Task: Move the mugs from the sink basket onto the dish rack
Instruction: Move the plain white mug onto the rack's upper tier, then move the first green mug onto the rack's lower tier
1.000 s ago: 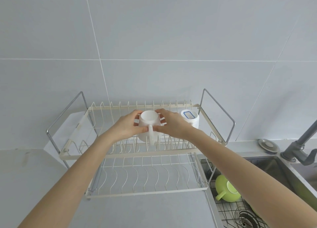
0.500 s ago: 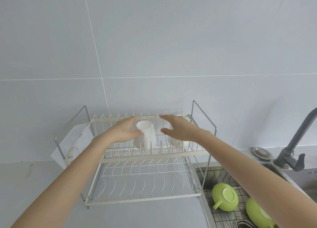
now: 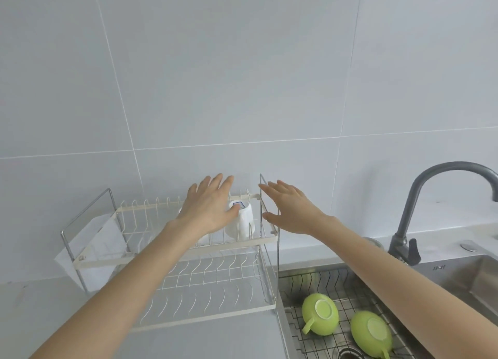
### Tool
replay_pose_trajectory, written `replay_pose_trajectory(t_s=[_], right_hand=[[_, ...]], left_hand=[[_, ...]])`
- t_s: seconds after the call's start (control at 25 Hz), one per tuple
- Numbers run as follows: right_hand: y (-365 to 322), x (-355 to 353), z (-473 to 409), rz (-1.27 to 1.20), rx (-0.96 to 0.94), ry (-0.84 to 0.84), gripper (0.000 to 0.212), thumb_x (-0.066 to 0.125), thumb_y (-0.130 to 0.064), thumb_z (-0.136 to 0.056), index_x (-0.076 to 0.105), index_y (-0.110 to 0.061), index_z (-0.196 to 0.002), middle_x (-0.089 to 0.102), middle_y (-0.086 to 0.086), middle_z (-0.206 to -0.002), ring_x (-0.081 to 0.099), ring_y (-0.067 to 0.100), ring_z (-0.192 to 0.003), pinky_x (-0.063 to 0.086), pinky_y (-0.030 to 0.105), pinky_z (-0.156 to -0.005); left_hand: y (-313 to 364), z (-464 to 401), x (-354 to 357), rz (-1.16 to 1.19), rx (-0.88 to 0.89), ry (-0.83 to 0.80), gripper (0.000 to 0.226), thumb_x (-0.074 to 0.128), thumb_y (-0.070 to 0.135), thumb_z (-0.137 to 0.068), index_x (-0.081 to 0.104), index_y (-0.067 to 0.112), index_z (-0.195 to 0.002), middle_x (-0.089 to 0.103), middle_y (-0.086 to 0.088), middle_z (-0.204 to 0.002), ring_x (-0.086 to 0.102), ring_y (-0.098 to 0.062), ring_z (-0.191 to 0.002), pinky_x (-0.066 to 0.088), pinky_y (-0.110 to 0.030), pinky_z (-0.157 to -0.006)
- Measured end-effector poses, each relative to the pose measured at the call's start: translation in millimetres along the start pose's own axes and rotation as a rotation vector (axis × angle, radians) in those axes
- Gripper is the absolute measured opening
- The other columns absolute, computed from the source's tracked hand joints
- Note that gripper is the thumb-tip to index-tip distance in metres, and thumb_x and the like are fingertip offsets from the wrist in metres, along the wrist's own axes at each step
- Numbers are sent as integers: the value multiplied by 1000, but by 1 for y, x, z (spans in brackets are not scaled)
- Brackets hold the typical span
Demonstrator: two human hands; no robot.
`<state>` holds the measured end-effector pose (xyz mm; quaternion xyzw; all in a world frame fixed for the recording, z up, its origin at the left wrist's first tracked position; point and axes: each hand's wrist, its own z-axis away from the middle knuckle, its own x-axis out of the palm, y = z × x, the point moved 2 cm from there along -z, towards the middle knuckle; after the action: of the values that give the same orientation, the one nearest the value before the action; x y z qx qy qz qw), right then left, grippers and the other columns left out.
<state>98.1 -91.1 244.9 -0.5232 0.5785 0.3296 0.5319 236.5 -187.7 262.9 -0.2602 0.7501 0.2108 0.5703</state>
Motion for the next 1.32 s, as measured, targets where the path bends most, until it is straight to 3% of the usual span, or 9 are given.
replay_pose_trajectory(t_s=[0.2, 0.76, 1.32], right_hand=[[50, -11, 32, 40, 44, 2, 67, 46, -35, -92, 10, -22, -147, 2, 6, -159, -5, 23, -147, 1, 40, -120], [204, 3, 112, 74, 148, -139, 72, 47, -43, -89, 8, -25, -147, 2, 4, -159, -10, 24, -146, -4, 42, -119], [289, 81, 150, -52, 216, -278, 70, 48, -42, -89, 13, -23, -147, 10, 5, -158, -2, 23, -147, 1, 41, -119]], left_hand=[[62, -6, 6, 65, 59, -38, 66, 36, 40, -93, 3, 18, -145, 3, -8, -158, 2, -28, -145, 8, -46, -118], [220, -28, 89, 27, 135, -258, 69, 34, 41, -93, -5, 19, -145, -7, -10, -158, -9, -31, -145, -2, -49, -118], [275, -23, 190, 102, 60, -468, 73, 37, 45, -91, -6, 18, -145, -9, -12, -157, -9, -32, -144, -1, -50, -118]])
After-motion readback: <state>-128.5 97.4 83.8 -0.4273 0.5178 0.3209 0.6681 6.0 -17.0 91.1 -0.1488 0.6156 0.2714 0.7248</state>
